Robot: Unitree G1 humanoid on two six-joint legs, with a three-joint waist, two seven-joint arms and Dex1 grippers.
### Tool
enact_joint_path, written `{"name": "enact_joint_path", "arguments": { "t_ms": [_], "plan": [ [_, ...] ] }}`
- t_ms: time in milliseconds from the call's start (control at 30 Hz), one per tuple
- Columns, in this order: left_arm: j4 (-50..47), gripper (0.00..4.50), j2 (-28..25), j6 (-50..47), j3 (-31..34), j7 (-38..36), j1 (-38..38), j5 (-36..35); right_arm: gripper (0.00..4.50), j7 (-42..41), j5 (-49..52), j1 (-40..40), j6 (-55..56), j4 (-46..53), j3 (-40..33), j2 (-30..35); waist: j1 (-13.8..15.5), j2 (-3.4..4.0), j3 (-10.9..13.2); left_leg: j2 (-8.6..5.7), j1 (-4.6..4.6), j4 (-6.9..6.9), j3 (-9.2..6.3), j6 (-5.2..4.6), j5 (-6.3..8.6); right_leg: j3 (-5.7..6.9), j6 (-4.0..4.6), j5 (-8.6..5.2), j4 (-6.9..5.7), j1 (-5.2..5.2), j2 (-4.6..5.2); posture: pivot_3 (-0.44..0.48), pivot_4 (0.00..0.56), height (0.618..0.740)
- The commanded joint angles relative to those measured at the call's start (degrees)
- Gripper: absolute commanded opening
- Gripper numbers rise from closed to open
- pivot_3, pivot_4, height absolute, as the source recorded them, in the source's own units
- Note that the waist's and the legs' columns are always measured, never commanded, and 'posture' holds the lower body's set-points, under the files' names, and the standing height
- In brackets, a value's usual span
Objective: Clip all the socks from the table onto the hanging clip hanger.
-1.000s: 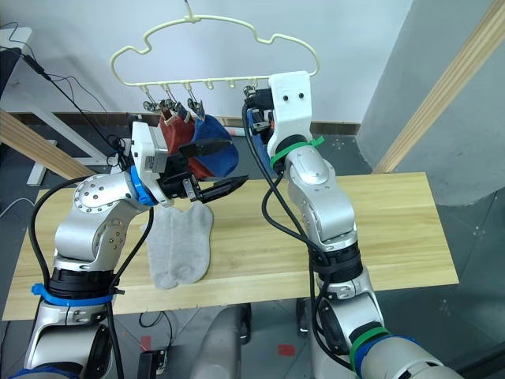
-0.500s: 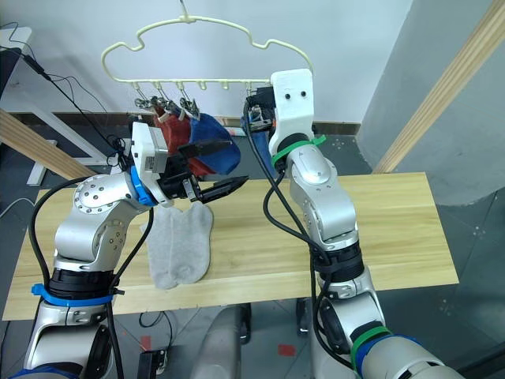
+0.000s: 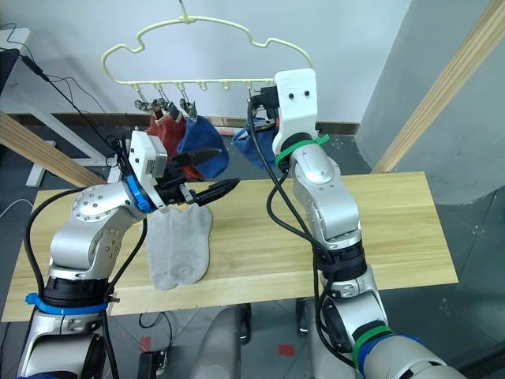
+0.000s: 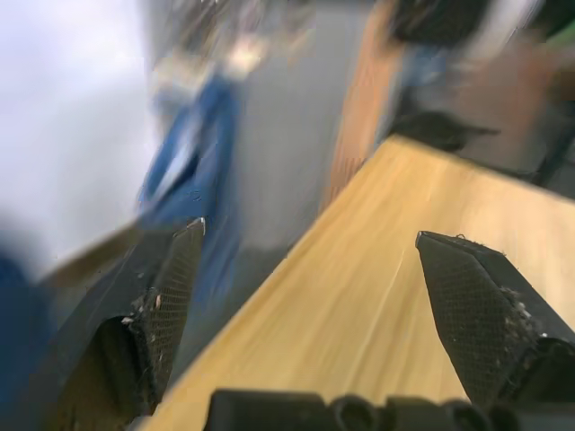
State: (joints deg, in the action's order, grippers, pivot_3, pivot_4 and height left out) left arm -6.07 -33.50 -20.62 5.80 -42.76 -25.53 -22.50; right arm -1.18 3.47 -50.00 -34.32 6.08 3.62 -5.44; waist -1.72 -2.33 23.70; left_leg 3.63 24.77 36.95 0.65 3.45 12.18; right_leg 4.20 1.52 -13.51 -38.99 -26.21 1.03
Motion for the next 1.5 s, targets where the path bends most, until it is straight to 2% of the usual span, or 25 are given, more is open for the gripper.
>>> {"name": "enact_joint_path", "arguments": {
  "t_ms": [33,167,233,367,767,867,1200,1300,1333,1500],
  "plan": [
    [-6.1,4.49,4.4,-2.1,2.9,13.6,5.5,4.6,0.0,-0.3,0.2,-1.0,1.0,1.4,0.2,0.0,0.1,0.0,0.0,-0.01,0.0,0.01,0.0,0.0,0.0,-0.01,0.0,0.0,0.0,0.0,0.02,-0.043,0.376,0.74],
    [-7.2,4.49,8.6,-6.3,3.5,24.7,10.4,9.8,0.0,-0.6,0.3,-1.1,0.8,1.3,0.2,0.2,0.2,0.0,0.0,-0.05,0.01,0.01,0.01,-0.01,0.01,-0.03,0.0,0.0,-0.01,0.01,0.07,-0.04,0.38,0.74],
    [-5.8,4.49,10.8,-8.3,4.4,27.9,10.9,9.9,0.0,-0.7,0.5,-1.1,0.7,1.2,0.2,0.2,0.2,0.0,0.0,-0.03,0.0,0.02,-0.03,-0.01,0.0,0.01,0.0,0.0,-0.02,0.01,0.06,-0.038,0.38,0.74],
    [-1.3,4.49,12.6,-13.1,2.6,30.0,10.9,10.9,0.0,-1.1,0.6,-1.2,0.3,1.2,0.6,0.2,0.2,0.0,0.0,-0.03,-0.01,0.03,-0.03,-0.01,0.0,0.03,0.0,0.0,-0.05,0.02,0.04,-0.049,0.382,0.74],
    [5.6,4.49,13.4,-15.2,-1.9,29.8,7.9,13.8,0.0,-1.5,0.4,-1.0,-0.3,1.8,0.8,0.1,0.1,-0.01,0.0,-0.03,0.0,0.02,0.0,-0.01,0.0,0.01,0.0,0.0,-0.03,0.02,0.05,-0.07,0.379,0.74],
    [5.0,3.92,12.8,-15.5,-3.1,28.5,8.3,14.3,0.0,-1.5,0.4,-0.9,-0.5,2.0,0.8,0.1,0.1,-0.01,0.0,-0.03,0.0,0.01,0.0,-0.01,0.0,0.01,0.0,0.0,-0.03,0.02,0.05,-0.071,0.378,0.74],
    [4.4,1.02,12.4,-15.2,-3.0,28.2,8.5,15.6,0.0,-1.4,0.5,-1.1,-0.3,1.8,0.5,0.0,0.1,-0.01,0.0,-0.03,-0.01,0.03,0.0,-0.01,0.0,0.01,0.0,0.0,-0.04,0.02,0.05,-0.064,0.381,0.74],
    [3.8,0.21,12.2,-12.4,-3.0,27.5,8.3,15.6,0.0,-1.4,0.5,-1.1,-0.3,1.7,0.4,0.1,0.1,-0.01,0.0,-0.02,-0.01,0.02,0.0,-0.01,0.0,0.01,0.0,0.0,-0.02,0.02,0.05,-0.064,0.381,0.74],
    [3.0,0.03,12.3,-11.6,-2.9,26.9,8.1,15.1,0.0,-1.3,0.4,-1.1,-0.4,1.7,0.4,0.1,0.1,-0.01,0.0,-0.03,0.0,0.02,0.0,-0.01,0.0,0.01,0.0,0.0,-0.02,0.02,0.05,-0.068,0.383,0.74],
    [-1.5,0.01,14.0,-3.2,-4.5,21.8,5.9,12.7,0.0,-1.4,0.4,-1.2,-0.6,2.0,0.3,0.5,0.2,-0.01,0.0,-0.03,0.0,0.02,-0.01,-0.01,0.0,0.01,0.0,0.0,-0.01,0.02,0.05,-0.068,0.383,0.74]
  ]
}}
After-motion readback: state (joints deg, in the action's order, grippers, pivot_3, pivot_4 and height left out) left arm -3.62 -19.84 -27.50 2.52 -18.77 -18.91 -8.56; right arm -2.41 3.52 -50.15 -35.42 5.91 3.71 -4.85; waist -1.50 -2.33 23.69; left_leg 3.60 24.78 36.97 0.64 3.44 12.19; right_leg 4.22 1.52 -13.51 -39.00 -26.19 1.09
